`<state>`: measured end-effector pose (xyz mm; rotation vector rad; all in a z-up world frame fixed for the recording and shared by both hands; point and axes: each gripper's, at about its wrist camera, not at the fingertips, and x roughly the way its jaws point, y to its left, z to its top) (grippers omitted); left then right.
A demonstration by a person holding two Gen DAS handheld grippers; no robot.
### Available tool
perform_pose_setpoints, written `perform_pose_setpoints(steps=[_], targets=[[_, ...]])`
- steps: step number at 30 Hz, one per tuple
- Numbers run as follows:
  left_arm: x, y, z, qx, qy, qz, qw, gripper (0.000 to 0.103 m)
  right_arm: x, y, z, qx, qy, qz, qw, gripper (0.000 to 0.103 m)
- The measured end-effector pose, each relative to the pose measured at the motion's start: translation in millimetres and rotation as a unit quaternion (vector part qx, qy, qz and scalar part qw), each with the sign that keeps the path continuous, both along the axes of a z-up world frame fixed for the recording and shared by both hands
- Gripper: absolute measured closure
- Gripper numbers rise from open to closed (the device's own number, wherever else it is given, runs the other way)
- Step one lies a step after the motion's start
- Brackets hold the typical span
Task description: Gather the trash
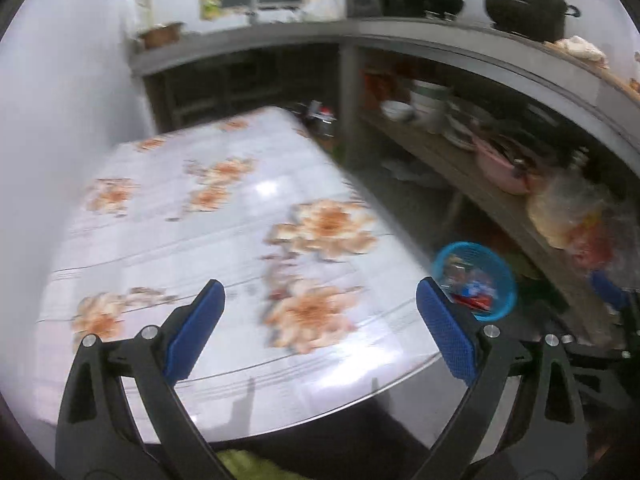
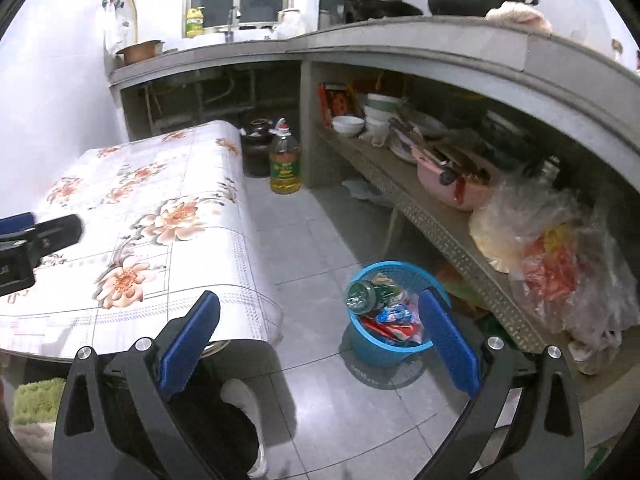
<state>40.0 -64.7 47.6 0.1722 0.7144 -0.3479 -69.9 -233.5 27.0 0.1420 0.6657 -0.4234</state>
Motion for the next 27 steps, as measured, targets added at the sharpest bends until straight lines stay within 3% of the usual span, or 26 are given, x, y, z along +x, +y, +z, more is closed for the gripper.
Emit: perform_pose_setpoints(steps=[2, 7, 12, 27], targets=[[-6, 5, -2, 0.014, -0.002, 0.021, 0.9997, 0.010, -5, 7, 3, -0.007, 0.000, -0.006, 1.000, 0.006], [-13, 19, -16, 0.049, 0.038, 0.053, 0.9967, 0.010, -14, 10, 3, 0.006, -0.001, -0.025, 1.000, 0.006], [-21, 33, -22, 0.044, 0.058, 0.071, 0.9948, 0.010, -16, 7, -1, 0.020, 0.001, -0.035, 0.999, 0.006], [-35, 34, -25, 0.064, 0.047, 0.066, 0.9946, 0.010, -16, 10, -5, 0.010, 0.014, -0.034, 0.999, 0.006]])
